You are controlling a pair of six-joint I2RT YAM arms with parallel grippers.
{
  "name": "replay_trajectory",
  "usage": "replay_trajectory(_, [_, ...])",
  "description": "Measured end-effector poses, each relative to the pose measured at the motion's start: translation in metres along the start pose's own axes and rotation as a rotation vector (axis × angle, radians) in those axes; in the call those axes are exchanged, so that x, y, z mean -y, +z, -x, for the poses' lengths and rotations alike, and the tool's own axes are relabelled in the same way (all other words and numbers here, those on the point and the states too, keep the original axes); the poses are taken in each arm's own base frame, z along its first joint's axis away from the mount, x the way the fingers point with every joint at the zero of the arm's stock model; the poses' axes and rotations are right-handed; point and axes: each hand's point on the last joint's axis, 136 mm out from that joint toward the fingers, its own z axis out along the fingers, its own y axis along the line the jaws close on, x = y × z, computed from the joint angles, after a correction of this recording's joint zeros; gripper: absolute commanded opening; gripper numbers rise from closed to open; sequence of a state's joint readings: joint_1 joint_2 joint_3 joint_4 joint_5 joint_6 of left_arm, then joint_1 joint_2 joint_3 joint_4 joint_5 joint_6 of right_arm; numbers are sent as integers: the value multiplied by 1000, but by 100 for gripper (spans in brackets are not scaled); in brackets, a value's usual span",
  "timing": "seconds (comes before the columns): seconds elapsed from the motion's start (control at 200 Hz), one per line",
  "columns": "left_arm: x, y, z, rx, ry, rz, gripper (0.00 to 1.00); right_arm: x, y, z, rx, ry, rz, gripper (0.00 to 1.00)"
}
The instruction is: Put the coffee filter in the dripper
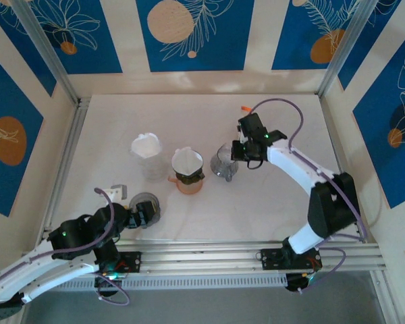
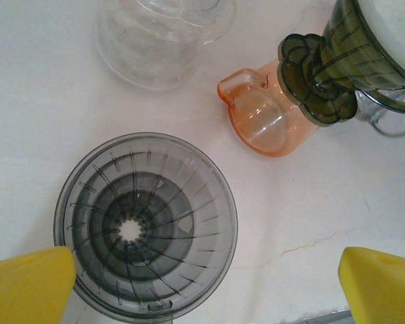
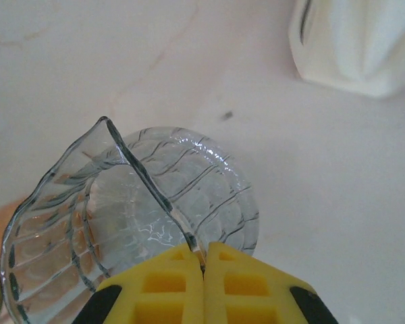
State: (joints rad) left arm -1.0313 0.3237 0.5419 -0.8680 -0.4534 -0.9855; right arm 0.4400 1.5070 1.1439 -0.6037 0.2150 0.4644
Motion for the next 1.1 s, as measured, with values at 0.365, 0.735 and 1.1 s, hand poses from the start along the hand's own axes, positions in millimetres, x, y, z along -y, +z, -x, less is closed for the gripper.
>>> replay_trajectory(0.365, [0, -3, 2, 13, 9, -18, 100, -30, -28, -110, -85, -172, 21, 0])
replay_trajectory(0.735, [0, -2, 1, 9, 20, -13, 100, -53, -23, -151, -87, -301, 3, 0])
replay_trajectory(1.1, [1, 0, 0, -2, 42, -8, 100, -77, -11, -144, -47, -316, 18, 8])
